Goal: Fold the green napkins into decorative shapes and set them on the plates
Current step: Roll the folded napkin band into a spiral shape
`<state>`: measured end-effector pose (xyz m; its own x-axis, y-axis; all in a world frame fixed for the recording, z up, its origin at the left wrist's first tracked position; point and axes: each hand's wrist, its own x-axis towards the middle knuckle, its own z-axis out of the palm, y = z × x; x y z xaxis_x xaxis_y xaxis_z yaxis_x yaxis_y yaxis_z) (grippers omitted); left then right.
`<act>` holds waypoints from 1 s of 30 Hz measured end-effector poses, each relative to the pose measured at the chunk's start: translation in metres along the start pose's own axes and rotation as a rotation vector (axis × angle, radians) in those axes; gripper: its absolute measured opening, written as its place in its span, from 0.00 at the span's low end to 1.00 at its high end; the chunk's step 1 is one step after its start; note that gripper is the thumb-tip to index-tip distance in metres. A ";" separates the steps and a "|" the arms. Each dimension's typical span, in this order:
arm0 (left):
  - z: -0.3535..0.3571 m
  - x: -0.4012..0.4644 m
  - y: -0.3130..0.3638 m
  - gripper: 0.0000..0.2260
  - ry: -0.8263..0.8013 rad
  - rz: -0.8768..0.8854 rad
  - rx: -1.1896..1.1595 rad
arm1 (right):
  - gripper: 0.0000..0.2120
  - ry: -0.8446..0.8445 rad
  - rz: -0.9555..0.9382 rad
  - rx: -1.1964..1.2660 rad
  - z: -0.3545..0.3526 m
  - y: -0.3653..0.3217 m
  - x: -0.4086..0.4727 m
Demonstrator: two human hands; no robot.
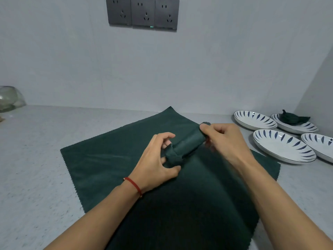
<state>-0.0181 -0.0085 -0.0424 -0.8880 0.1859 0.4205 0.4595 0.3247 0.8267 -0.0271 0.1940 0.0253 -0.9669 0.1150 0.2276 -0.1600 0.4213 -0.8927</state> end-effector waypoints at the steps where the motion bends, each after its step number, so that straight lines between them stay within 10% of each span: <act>1: 0.000 -0.002 0.001 0.33 -0.010 -0.005 0.004 | 0.22 -0.020 -0.018 -0.047 -0.002 -0.006 0.003; 7: -0.008 -0.017 0.011 0.34 -0.115 -0.090 -0.030 | 0.17 -0.154 -0.016 -0.255 0.004 -0.044 0.005; 11: -0.013 -0.023 0.040 0.14 0.138 -0.117 -0.030 | 0.22 -0.255 0.025 -0.430 0.017 -0.051 -0.002; 18: -0.007 -0.002 0.073 0.15 0.009 -0.262 0.189 | 0.17 -0.402 0.057 -0.224 0.015 -0.050 -0.008; 25: -0.009 0.018 0.085 0.01 -0.051 -0.476 0.132 | 0.16 -0.359 0.051 -0.255 0.011 -0.041 -0.005; 30: -0.021 0.037 0.085 0.09 -0.166 -0.584 0.077 | 0.18 -0.268 0.086 -0.300 0.012 -0.046 -0.001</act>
<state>-0.0121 0.0067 0.0506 -0.9819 0.0967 -0.1626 -0.0969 0.4813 0.8712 -0.0208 0.1639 0.0619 -0.9981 -0.0608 0.0119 -0.0495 0.6686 -0.7420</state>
